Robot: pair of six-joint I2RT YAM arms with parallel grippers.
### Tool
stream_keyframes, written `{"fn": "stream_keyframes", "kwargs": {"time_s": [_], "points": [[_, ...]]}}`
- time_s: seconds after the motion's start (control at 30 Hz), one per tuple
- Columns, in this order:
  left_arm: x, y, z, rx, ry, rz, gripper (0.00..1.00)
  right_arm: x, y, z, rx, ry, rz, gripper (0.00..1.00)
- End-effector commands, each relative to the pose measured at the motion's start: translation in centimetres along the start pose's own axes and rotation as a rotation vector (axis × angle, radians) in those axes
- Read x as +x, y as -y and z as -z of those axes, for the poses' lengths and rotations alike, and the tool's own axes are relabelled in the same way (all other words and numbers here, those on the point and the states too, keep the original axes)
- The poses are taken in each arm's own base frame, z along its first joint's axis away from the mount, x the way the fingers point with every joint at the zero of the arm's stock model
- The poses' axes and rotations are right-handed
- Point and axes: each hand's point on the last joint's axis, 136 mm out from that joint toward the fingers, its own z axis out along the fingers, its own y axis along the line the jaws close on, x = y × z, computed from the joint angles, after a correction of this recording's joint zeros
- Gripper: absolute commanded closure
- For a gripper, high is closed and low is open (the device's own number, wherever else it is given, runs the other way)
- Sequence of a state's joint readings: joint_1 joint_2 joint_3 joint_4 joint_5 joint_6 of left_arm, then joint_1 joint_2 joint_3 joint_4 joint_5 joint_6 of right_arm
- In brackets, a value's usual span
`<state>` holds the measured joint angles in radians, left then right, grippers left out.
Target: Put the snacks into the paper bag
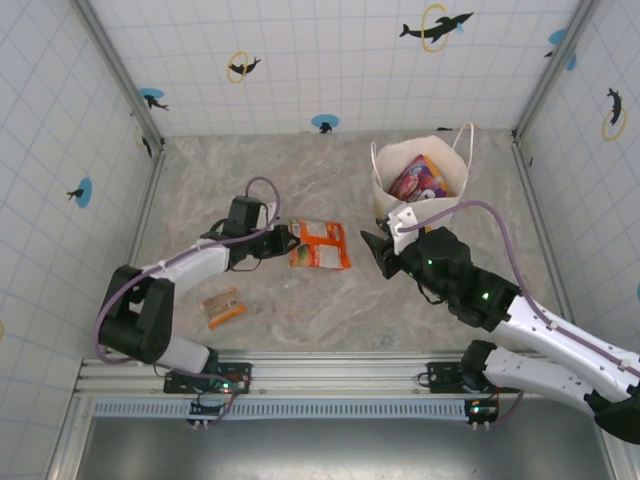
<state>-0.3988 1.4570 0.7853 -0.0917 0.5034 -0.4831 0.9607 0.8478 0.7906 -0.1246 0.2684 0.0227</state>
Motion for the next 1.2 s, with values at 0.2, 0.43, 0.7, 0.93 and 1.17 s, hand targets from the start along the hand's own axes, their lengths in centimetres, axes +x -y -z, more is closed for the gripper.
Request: {"fn": "stream_keyframes", "kwargs": {"time_s": [0.2,0.43,0.7,0.93,1.17], "points": [[1.7,6.0,5.5,-0.048,-0.165,-0.566,1.00,-1.0,-1.0,-1.4,-0.065,0.026,0.180,0.58],[1.9,5.6,8.1,-0.189,-0.227,-0.700,1.00,-0.7,-1.2,-3.7,-0.161,0.003,0.191,0.58],[1.7,10.0,12.1,-0.041,-0.028,-0.977,1.00,-0.2,-3.5,-4.7,-0.394,0.008,0.250,0.56],[3.2,11.5,13.8,0.049,0.034,-1.153,1.00,0.7,-6.9,-5.7,-0.595,-0.040,0.325,0.49],[3.8,12.9,15.0,0.111,0.092,-1.255,1.00,2.0,-9.9,-6.6,-0.732,-0.139,0.387,0.46]]}}
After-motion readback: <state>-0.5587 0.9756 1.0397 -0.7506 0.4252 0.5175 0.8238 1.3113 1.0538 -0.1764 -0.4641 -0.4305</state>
